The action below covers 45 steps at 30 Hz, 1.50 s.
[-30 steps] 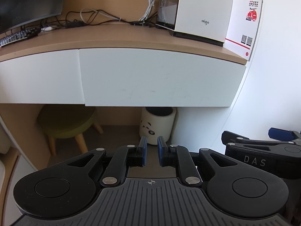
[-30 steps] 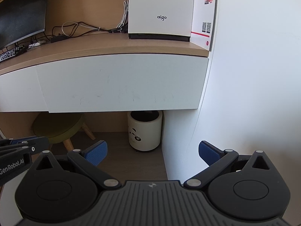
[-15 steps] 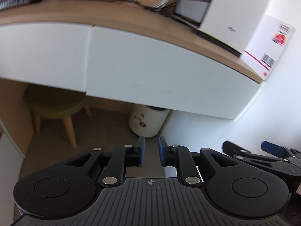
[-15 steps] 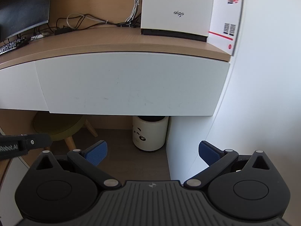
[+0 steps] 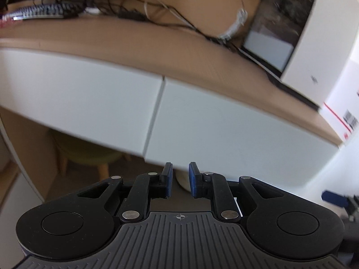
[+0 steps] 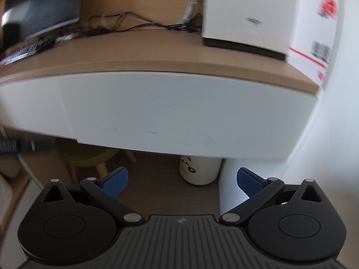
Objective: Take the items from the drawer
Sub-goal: 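Move both tools toward the desk edge above the drawer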
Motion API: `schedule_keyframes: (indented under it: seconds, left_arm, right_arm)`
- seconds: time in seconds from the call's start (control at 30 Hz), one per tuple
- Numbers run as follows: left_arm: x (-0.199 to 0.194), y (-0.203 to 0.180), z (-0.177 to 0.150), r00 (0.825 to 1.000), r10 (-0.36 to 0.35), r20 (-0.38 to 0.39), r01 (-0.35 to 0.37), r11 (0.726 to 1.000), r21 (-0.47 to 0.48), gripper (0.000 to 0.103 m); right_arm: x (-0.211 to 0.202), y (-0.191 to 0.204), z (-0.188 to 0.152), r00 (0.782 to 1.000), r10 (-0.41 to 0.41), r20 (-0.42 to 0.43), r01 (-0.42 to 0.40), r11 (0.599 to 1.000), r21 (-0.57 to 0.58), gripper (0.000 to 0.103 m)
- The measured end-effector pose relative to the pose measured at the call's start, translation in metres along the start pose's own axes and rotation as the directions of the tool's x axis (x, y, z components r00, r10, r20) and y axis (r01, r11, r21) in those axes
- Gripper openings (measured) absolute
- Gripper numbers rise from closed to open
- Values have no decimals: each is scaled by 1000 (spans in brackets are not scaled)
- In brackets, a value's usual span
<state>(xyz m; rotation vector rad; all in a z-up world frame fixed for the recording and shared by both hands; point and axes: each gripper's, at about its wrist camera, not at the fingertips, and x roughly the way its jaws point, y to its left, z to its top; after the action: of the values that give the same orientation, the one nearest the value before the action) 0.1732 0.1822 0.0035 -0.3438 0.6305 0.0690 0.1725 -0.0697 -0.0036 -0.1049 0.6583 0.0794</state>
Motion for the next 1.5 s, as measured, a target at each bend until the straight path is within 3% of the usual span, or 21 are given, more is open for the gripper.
schedule_keyframes:
  seconds: [0.2, 0.37, 0.57, 0.73, 1.03, 1.13, 1.33, 1.5]
  left_arm:
    - [13, 3, 48, 999, 7, 48, -4, 998, -58, 17]
    - [24, -2, 64, 996, 49, 75, -45, 997, -60, 17]
    - [31, 6, 70, 997, 54, 59, -50, 996, -73, 17]
    - [33, 17, 77, 999, -16, 46, 19, 998, -63, 17]
    - [44, 21, 81, 997, -81, 0, 81, 997, -14, 17]
    - [45, 22, 82, 996, -88, 2, 88, 996, -16, 17]
    - [48, 21, 87, 995, -95, -4, 95, 995, -8, 17]
    - [50, 20, 87, 996, -93, -12, 93, 996, -4, 20]
  right_arm:
    - [21, 4, 18, 996, 46, 81, -35, 991, -126, 103]
    - [30, 1, 34, 987, 82, 138, -53, 979, -198, 103]
    - [39, -5, 50, 991, 111, 70, -103, 989, -109, 103]
    - [36, 2, 59, 993, 115, 10, -115, 993, -14, 103]
    - [29, 14, 63, 998, 33, 57, -31, 998, -48, 103]
    - [32, 14, 72, 997, 17, 71, -16, 1000, -14, 103]
    - [39, 5, 86, 989, -99, 107, 91, 993, 78, 103]
    - [48, 2, 95, 981, -133, 138, 120, 988, 95, 103]
